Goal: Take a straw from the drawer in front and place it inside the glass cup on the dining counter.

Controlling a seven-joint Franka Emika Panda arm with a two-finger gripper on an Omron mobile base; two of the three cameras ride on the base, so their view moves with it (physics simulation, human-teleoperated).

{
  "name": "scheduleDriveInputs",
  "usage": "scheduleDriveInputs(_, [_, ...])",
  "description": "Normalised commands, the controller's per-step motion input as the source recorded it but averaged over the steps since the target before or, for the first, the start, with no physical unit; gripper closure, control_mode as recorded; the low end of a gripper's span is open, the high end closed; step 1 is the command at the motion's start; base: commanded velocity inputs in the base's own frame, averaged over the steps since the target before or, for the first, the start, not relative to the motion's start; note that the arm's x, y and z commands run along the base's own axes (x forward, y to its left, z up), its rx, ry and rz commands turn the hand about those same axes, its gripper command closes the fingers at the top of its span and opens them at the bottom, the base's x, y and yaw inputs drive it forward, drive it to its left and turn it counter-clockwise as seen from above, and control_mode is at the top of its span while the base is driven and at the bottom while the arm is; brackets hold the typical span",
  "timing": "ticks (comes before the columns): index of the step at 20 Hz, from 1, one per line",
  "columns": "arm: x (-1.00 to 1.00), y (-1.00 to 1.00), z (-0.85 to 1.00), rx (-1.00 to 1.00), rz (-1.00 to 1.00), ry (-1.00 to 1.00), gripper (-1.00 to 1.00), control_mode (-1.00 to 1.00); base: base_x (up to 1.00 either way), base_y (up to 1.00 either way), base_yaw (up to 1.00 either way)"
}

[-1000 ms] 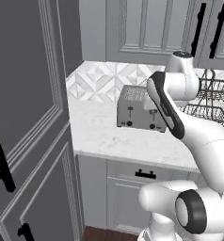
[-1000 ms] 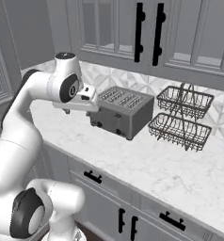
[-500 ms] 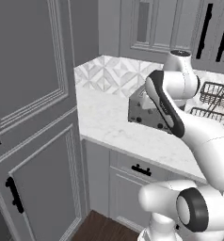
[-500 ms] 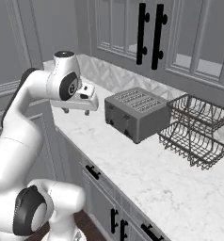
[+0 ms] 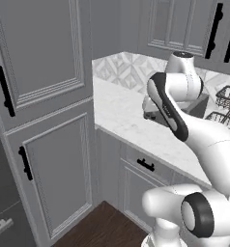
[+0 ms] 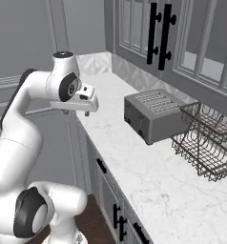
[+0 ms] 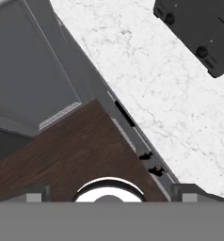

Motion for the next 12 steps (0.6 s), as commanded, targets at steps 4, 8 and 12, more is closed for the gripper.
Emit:
scheduleDriveInputs(4, [0.0, 0.0, 0.0, 0.0, 0.0, 0.0, -1.0, 1.0, -0.46, -0.55, 0.26])
scheduleDriveInputs(8, [0.0, 0.0, 0.0, 0.0, 0.0, 0.0, -1.0, 1.0, -0.06, -0.57, 0.2])
scheduleDriveInputs(12, [0.14, -0.3, 0.0, 0.0, 0.14, 0.0, -1.0, -1.0, 0.11, -0.32, 0.12])
